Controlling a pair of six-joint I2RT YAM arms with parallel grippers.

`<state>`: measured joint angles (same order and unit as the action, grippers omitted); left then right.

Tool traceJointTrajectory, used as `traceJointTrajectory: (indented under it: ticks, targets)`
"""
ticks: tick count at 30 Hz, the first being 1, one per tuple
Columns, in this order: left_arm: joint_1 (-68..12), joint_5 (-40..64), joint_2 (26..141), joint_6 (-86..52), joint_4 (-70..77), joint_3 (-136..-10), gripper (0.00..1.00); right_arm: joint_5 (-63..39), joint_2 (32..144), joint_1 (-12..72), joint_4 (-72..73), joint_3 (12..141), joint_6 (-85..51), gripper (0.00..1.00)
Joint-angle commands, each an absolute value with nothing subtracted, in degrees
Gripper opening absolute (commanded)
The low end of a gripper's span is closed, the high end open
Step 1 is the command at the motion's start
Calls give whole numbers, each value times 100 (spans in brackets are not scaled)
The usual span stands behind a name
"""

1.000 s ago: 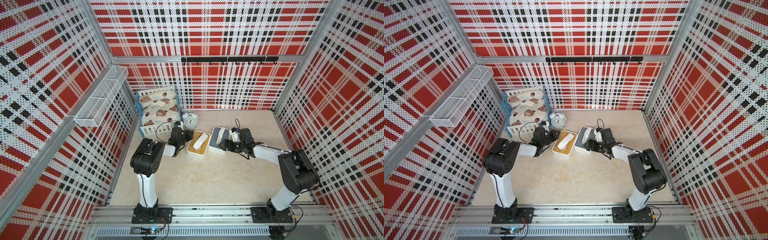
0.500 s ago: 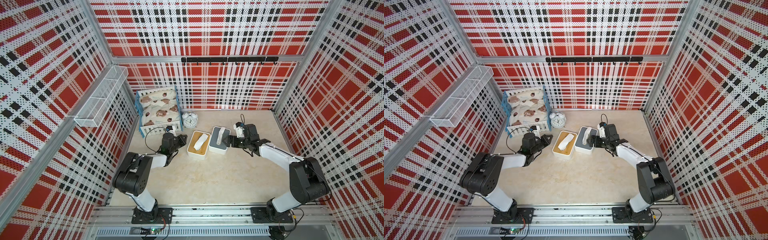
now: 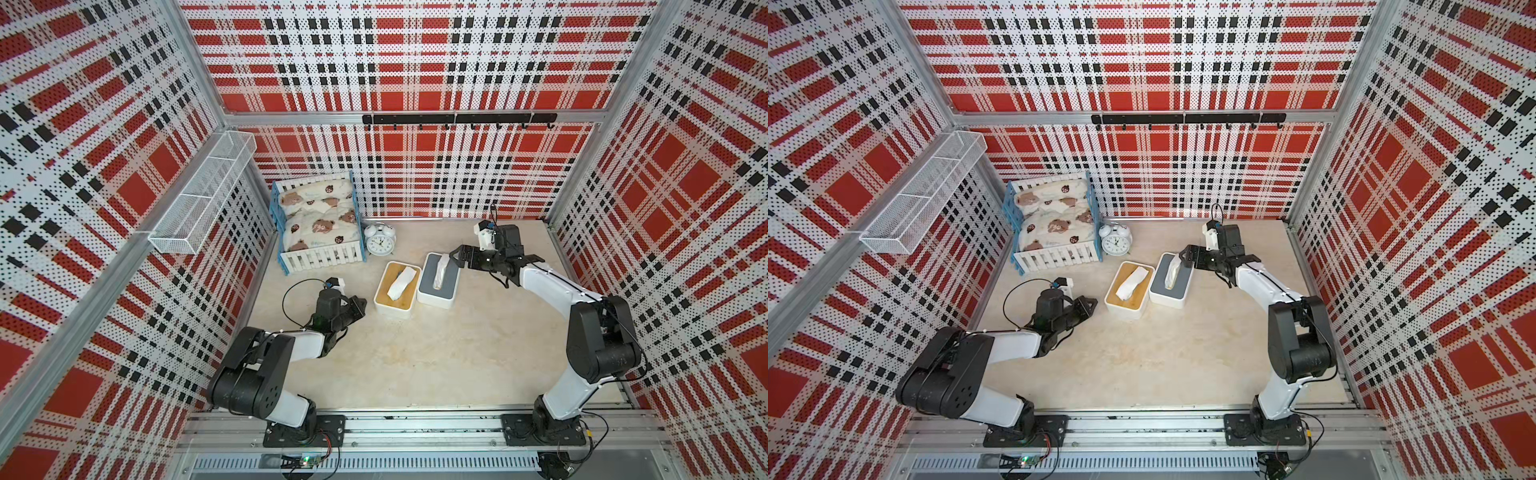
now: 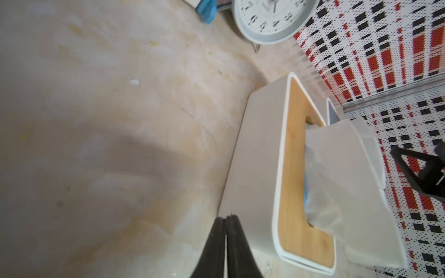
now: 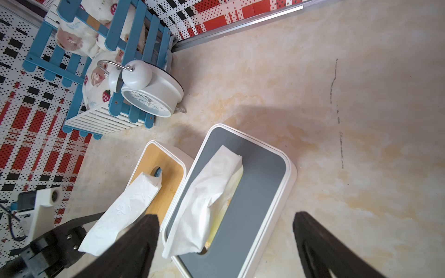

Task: Put the tissue paper into the tissue box
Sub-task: Adjust the tissue box at the center of the board.

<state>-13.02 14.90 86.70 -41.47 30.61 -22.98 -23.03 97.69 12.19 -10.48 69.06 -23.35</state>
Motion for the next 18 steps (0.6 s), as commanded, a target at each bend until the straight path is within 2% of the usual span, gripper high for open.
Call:
traceJointTrajectory:
  ticks: [1, 8, 11, 18]
  targets:
    - [-1240, 1419, 8985, -3933, 3106, -2366, 10, -2528, 9792, 1194, -899, 6854, -2391, 94]
    - [-1371, 1582, 9749, -3998, 3388, -2766, 10, -2392, 9528, 1186, -923, 6503, -2287, 94]
    - [-1781, 1499, 9885, -4068, 3410, -2951, 10, -2363, 9410, 1187, -947, 6380, -2251, 94]
    - [-2129, 1382, 10121, -4199, 3410, -3342, 10, -2220, 9054, 1160, -1082, 6120, -2153, 94]
